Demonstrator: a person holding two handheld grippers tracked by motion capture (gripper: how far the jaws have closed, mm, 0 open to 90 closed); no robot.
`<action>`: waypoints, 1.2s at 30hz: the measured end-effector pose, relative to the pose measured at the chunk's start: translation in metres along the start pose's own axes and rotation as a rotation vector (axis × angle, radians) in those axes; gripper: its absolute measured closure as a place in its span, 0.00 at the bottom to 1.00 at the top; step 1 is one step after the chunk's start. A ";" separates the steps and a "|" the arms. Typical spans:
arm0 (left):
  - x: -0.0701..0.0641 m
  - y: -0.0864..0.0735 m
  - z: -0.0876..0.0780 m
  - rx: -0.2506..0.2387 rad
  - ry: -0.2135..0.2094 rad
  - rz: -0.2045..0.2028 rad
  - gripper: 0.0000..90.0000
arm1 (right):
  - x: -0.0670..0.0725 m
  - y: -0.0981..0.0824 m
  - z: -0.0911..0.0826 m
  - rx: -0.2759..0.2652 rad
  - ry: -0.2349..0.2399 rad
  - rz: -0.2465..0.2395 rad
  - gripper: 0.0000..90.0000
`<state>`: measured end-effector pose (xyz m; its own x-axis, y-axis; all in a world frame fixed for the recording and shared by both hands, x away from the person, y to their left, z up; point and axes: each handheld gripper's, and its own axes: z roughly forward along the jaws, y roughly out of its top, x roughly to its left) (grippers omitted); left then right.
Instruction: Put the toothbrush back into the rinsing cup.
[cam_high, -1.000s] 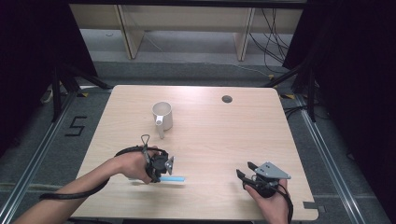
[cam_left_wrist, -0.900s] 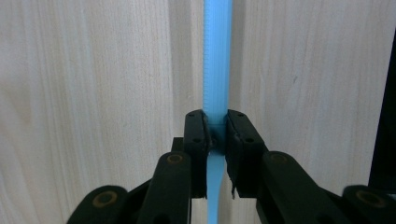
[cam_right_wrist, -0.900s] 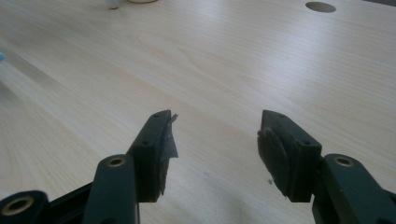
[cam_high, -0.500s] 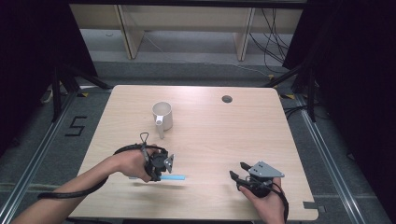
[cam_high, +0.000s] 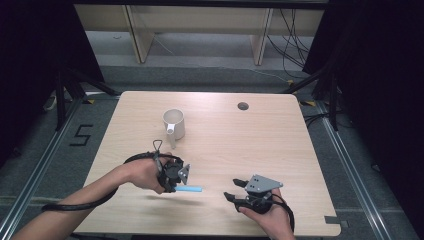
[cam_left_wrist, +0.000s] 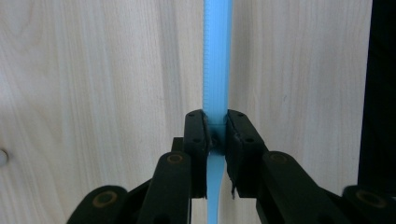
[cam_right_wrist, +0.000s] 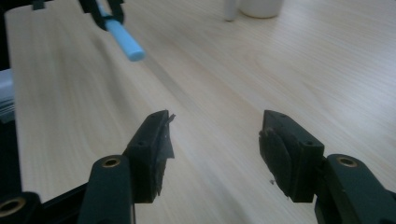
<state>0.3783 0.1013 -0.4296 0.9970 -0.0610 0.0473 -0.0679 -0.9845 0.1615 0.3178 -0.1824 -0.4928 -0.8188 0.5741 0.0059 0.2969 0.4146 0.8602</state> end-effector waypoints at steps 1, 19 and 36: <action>0.000 0.001 -0.001 -0.001 0.005 0.006 0.87 | 0.002 0.002 0.003 0.001 0.028 -0.014 0.49; -0.005 0.027 -0.007 -0.040 -0.013 0.078 0.87 | 0.014 0.014 0.027 -0.113 0.233 -0.090 0.62; -0.009 0.037 -0.012 -0.080 -0.017 0.081 0.87 | 0.020 0.021 0.040 -0.154 0.291 -0.096 0.73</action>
<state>0.3661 0.0675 -0.4125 0.9886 -0.1433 0.0469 -0.1504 -0.9600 0.2360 0.3268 -0.1341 -0.4951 -0.9519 0.3027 0.0477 0.1523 0.3324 0.9308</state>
